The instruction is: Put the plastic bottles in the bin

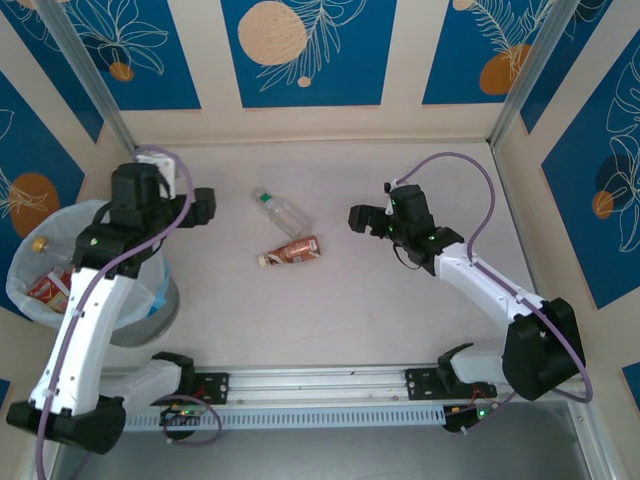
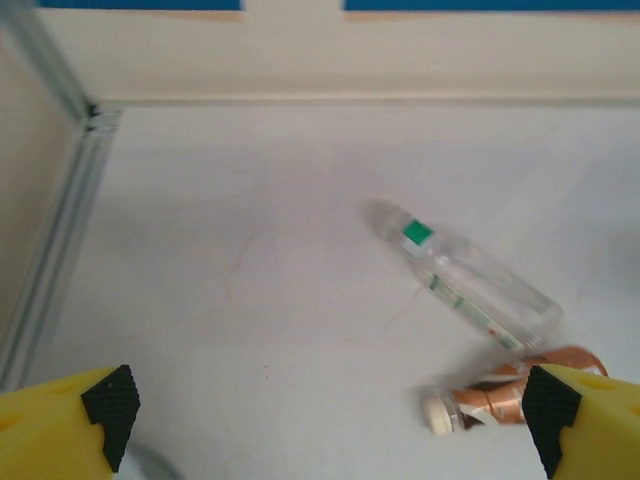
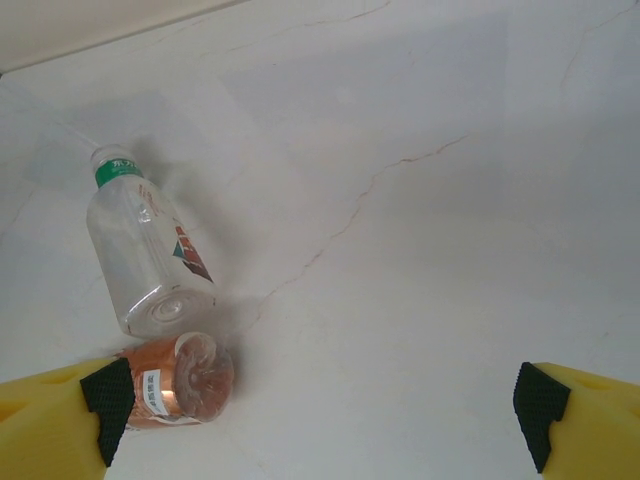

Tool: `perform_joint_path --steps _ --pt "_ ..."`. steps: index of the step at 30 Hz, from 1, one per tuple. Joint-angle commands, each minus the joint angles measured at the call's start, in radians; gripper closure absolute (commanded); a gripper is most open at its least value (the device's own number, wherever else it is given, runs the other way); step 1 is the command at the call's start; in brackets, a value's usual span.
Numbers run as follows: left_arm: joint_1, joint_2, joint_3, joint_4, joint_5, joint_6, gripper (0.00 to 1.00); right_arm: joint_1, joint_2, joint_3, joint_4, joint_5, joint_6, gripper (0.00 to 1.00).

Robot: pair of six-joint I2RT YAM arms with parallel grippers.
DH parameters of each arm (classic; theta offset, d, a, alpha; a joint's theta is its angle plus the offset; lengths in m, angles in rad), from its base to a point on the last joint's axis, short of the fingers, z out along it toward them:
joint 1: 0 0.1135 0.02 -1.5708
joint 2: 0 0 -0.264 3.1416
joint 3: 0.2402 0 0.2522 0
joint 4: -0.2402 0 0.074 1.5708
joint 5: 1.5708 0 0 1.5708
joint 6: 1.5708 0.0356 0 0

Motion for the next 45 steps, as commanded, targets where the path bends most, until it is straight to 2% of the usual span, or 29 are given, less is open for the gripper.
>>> perform_joint_path --steps 1,5,8,10,14,17,20,28,34,40,45 --pt "-0.094 0.035 0.010 0.083 -0.036 0.093 0.01 0.004 -0.054 -0.032 -0.007 0.041 0.007 0.00" --pt "-0.196 0.092 -0.045 0.183 0.086 0.169 0.01 0.002 -0.094 -0.060 -0.010 0.059 0.009 0.00" --pt "-0.239 0.139 -0.122 0.284 0.179 0.204 0.01 -0.001 -0.123 -0.080 -0.007 0.069 0.009 0.00" --pt "-0.256 0.157 -0.179 0.368 0.218 0.226 0.01 -0.003 -0.140 -0.088 -0.008 0.073 0.008 0.00" --pt "-0.268 0.173 -0.290 0.529 0.367 0.279 0.01 -0.010 -0.169 -0.102 -0.022 0.083 0.000 0.00" --pt "-0.272 0.196 -0.339 0.546 0.464 0.389 0.01 -0.015 -0.190 -0.114 -0.024 0.089 0.001 0.00" --pt "-0.273 0.208 -0.420 0.607 0.499 0.475 0.01 -0.019 -0.207 -0.127 -0.019 0.087 0.005 0.01" --pt "-0.270 0.367 -0.409 0.450 0.407 0.600 0.02 -0.025 -0.226 -0.130 -0.034 0.075 0.009 0.01" --pt "-0.271 0.417 -0.458 0.487 0.347 0.569 0.05 -0.028 -0.251 -0.136 -0.050 0.083 0.012 0.00" --pt "-0.274 0.511 -0.456 0.530 0.303 0.578 0.14 -0.030 -0.253 -0.132 -0.044 0.073 0.021 0.00" --pt "-0.275 0.567 -0.434 0.579 0.258 0.615 0.15 -0.032 -0.252 -0.128 -0.041 0.065 0.025 0.00"
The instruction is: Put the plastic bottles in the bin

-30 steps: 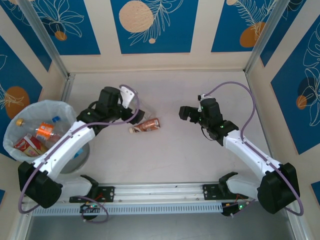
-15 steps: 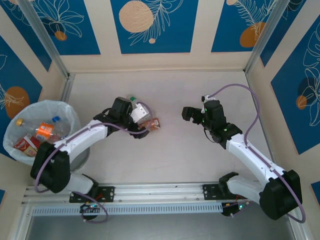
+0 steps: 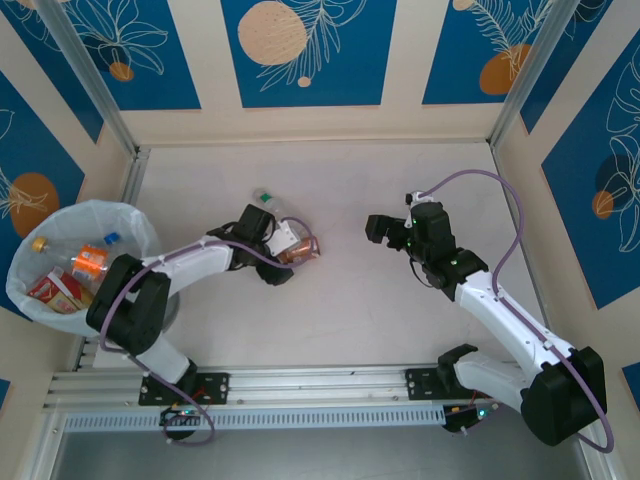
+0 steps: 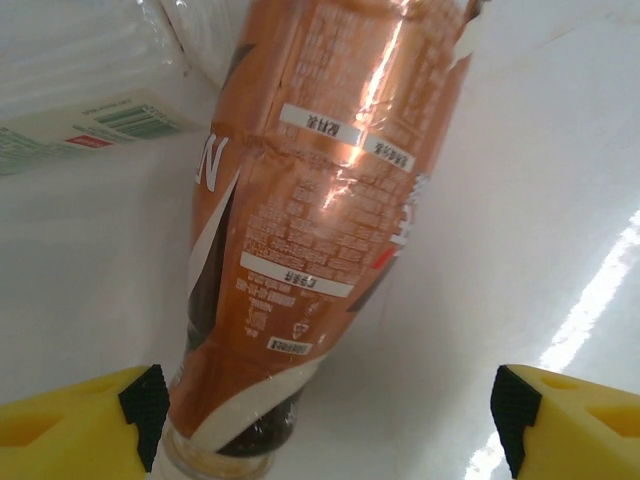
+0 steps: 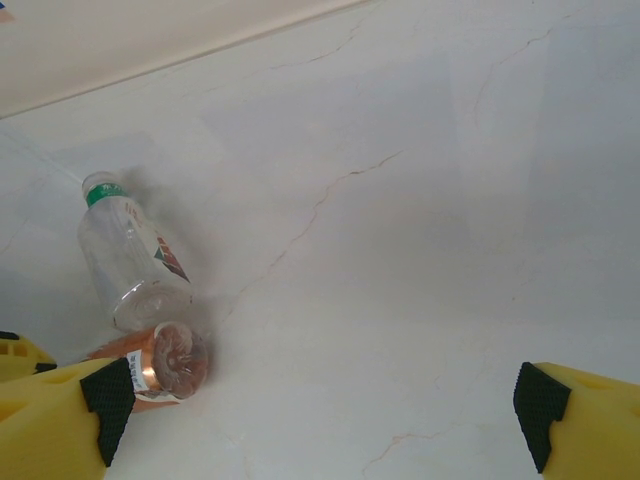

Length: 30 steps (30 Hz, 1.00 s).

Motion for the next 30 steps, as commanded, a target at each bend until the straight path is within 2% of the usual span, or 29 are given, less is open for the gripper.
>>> perform_joint_path --steps 1,6,9,13,17,24,26,30 --pt "-0.012 0.039 0.026 0.042 -0.041 0.045 0.15 -0.007 -0.016 -0.003 0.001 0.004 0.021 0.00" --pt "-0.012 0.129 0.078 0.006 -0.057 0.071 0.17 -0.007 -0.019 -0.002 -0.011 0.006 0.028 0.00" --pt "-0.020 0.151 0.081 0.006 -0.074 0.081 0.24 -0.006 -0.027 -0.002 -0.024 0.012 0.024 0.00" --pt "-0.039 0.161 0.069 0.014 -0.097 0.096 0.29 -0.008 -0.035 -0.013 -0.022 0.023 0.027 0.00" --pt "-0.046 0.181 0.071 0.003 -0.110 0.102 0.40 -0.008 -0.036 -0.020 -0.013 0.020 0.030 0.00" --pt "-0.058 0.130 0.043 0.039 -0.138 0.079 0.54 -0.009 -0.038 -0.016 -0.021 0.021 0.029 0.00" --pt "-0.066 0.112 0.041 0.033 -0.162 0.065 0.64 -0.010 -0.039 -0.019 -0.020 0.022 0.029 0.00" --pt "-0.089 0.081 0.016 0.038 -0.209 0.069 0.67 -0.010 -0.043 -0.024 -0.020 0.023 0.029 0.00"
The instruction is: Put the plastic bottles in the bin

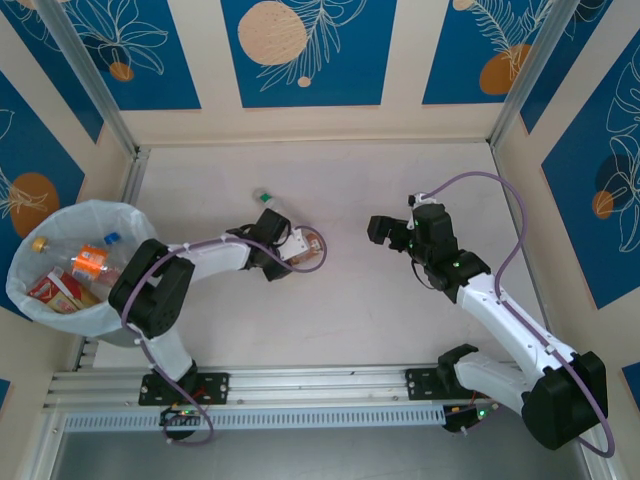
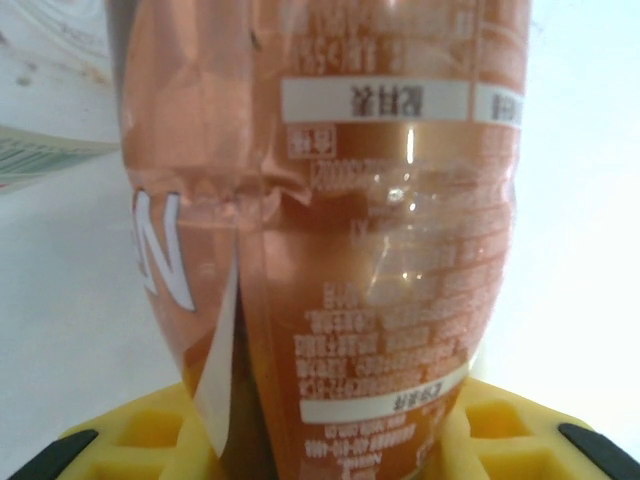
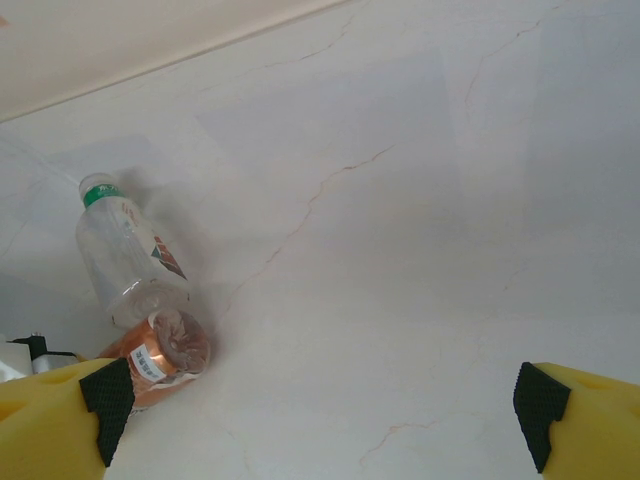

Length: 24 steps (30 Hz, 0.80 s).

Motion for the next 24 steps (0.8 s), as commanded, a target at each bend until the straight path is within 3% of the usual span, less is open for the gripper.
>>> perform_joint_path --steps 1,7,20,24 --pt "-0.027 -0.055 -0.035 0.011 -0.065 -0.007 0.67 -0.006 -0.022 -0.014 -0.002 0.023 0.012 0.00" --pt "-0.052 -0.120 -0.075 0.002 -0.073 -0.031 0.72 -0.008 -0.027 -0.017 0.000 0.023 0.011 0.00" --pt "-0.106 -0.288 -0.107 -0.056 -0.122 -0.090 1.00 -0.010 -0.021 -0.025 0.031 0.012 0.014 0.00" --pt "-0.107 -0.327 -0.105 -0.052 -0.094 -0.102 1.00 -0.010 -0.021 -0.031 0.056 -0.003 0.013 0.00"
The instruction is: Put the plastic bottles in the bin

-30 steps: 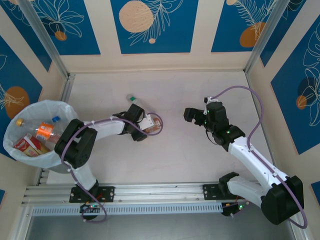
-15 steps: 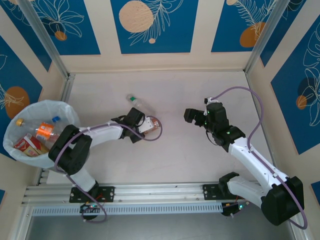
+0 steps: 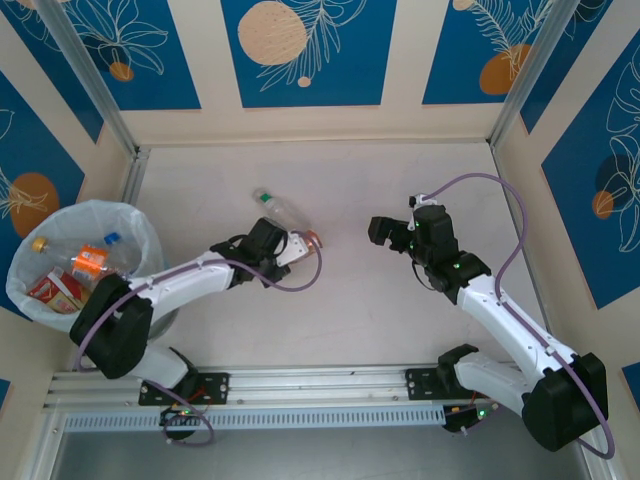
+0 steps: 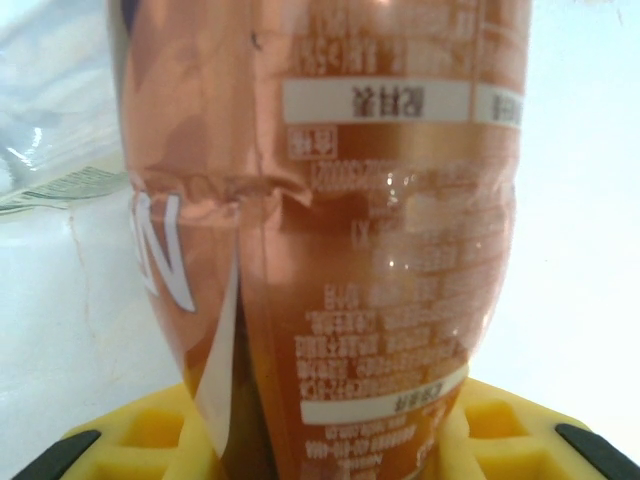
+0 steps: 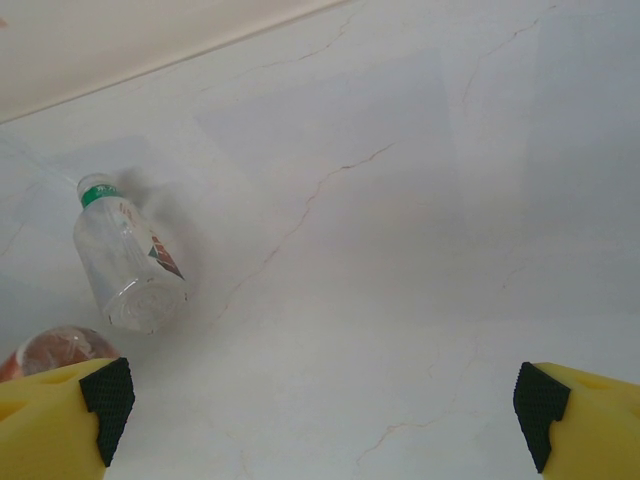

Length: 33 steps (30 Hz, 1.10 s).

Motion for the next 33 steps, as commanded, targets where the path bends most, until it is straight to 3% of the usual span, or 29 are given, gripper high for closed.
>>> perform_joint_path --steps 1,21,30,33 --pt "-0.009 -0.046 -0.007 -0.010 0.026 -0.029 1.00 -0.005 -0.012 -0.019 0.044 -0.004 0.013 0.00" --pt "-0.009 -0.294 -0.004 0.015 0.142 -0.221 1.00 -0.010 0.027 -0.008 0.098 -0.042 0.022 0.00" --pt "-0.009 -0.373 0.103 -0.170 0.122 -0.425 1.00 -0.011 0.078 0.016 0.120 -0.066 0.020 0.00" --pt "-0.008 -0.381 0.183 -0.304 0.053 -0.519 1.00 -0.010 0.092 0.016 0.138 -0.072 0.022 0.00"
